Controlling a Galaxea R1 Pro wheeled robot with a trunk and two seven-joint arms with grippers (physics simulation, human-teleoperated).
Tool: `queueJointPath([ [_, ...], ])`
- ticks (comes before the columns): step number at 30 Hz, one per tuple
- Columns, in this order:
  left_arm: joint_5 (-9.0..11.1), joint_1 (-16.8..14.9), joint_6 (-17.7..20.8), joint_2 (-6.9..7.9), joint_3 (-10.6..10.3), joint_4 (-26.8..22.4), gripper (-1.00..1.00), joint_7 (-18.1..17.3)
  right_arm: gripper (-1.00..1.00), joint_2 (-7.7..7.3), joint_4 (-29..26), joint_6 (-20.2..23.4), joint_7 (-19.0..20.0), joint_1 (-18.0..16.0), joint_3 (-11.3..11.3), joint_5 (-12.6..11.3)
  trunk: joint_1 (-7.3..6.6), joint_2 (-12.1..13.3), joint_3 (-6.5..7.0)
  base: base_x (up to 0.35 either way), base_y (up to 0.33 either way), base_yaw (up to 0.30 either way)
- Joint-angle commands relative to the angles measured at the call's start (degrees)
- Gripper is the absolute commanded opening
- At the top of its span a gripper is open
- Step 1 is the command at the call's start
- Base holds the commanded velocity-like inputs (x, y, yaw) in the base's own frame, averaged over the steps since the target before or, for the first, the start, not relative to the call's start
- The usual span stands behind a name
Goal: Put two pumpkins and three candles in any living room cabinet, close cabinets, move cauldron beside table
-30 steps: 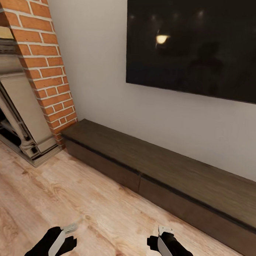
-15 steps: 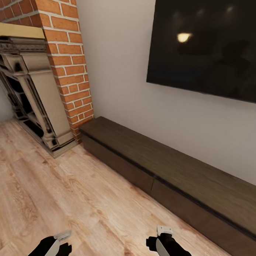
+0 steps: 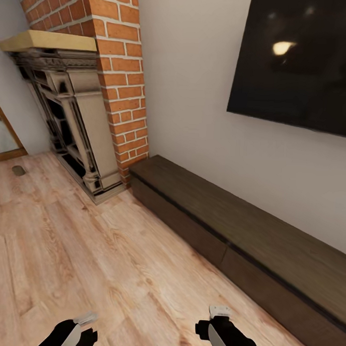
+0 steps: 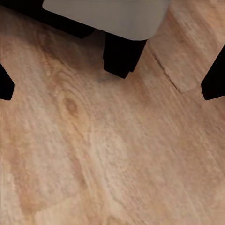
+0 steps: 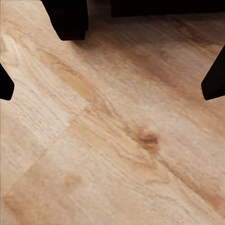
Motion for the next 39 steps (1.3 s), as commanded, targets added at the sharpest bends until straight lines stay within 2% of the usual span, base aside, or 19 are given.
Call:
queueJointPath([
  [1, 0.0, 0.0, 0.0, 0.02, 0.0, 0.0, 1.0, 0.0, 1.0, 0.0, 0.0, 0.0, 0.0, 0.0, 0.1, 0.0, -0.22, 0.4, 0.14, 0.0, 0.0, 0.279],
  [23, 0.1, 0.0, 0.1, 0.4, 0.1, 0.0, 1.0, -0.7, 1.0, 0.16, 0.0, -0.1, 0.0, 0.0, 0.7, 0.0, -5.05, 9.2, 3.22, 0.0, 0.0, 0.278],
  [28, 0.0, 0.0, 0.2, 0.44, 0.1, 0.0, 1.0, -1.4, 1.0, 0.24, 0.0, -0.1, 0.0, 0.0, 0.7, 0.0, -5.05, 9.2, 3.02, 0.0, 0.0, 0.278],
  [33, 0.0, 0.1, 0.1, 0.38, 0.1, 0.0, 1.0, -1.6, 1.0, 1.01, 0.0, -0.1, 0.0, 0.0, 1.0, 0.0, -5.05, 9.2, 2.83, 0.0, 0.0, 0.278],
  [36, -0.1, 0.1, 0.1, 0.37, 0.1, 0.0, 1.0, -1.7, 1.0, 1.52, 0.0, -0.1, 0.0, 0.0, 2.5, 0.0, -5.05, 9.2, 2.74, 0.0, 0.0, 0.278],
  [38, 0.0, 0.1, 0.1, 0.43, 0.1, 0.0, 1.0, -1.7, 1.0, 1.79, 0.0, -0.1, 0.0, 0.0, 4.7, 0.0, -5.05, 9.2, 2.7, 0.0, 0.0, 0.281],
  [39, 0.0, 0.1, 0.1, 0.44, 0.1, 0.0, 1.0, -1.7, 1.0, 1.82, 0.0, -0.1, 0.0, 0.0, 4.9, 0.0, -5.05, 9.2, 2.69, 0.0, 0.0, 0.284],
])
